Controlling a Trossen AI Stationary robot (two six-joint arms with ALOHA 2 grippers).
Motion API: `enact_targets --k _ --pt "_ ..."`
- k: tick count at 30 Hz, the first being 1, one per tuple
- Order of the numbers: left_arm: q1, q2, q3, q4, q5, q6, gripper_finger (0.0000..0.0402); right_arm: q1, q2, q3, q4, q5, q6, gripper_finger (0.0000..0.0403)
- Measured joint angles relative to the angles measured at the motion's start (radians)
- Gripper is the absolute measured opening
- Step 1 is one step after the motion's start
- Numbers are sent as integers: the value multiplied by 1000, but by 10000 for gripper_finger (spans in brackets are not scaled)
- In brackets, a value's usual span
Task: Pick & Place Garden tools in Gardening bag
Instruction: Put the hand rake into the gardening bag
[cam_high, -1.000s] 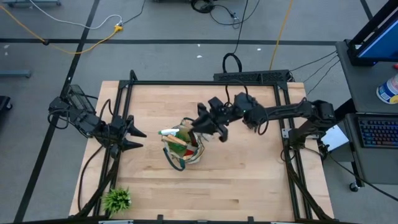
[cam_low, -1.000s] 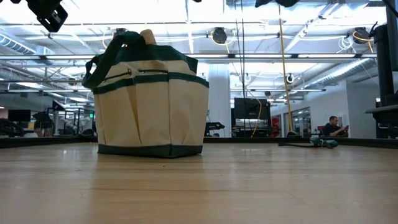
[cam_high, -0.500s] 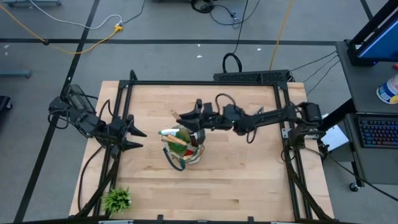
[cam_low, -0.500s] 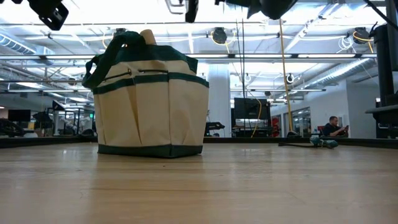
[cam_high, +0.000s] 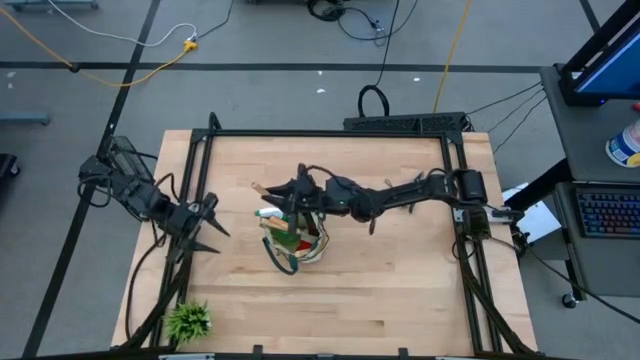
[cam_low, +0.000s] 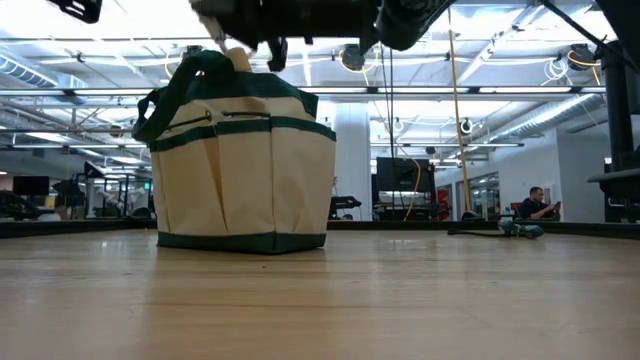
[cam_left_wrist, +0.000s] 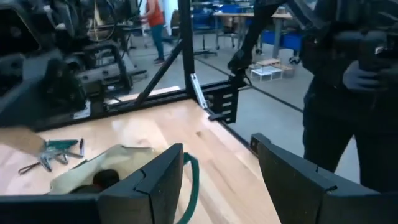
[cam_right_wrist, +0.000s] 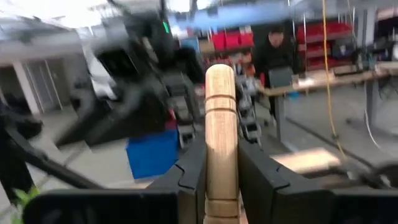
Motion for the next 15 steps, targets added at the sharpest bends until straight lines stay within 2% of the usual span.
enact_targets --k 6,15 --pt "0 -1 -8 -28 -67 -19 216 0 -4 0 -99 51 -25 58" --pt "1 -1 -37 -11 -62 -26 216 27 -2 0 -181 48 6 58"
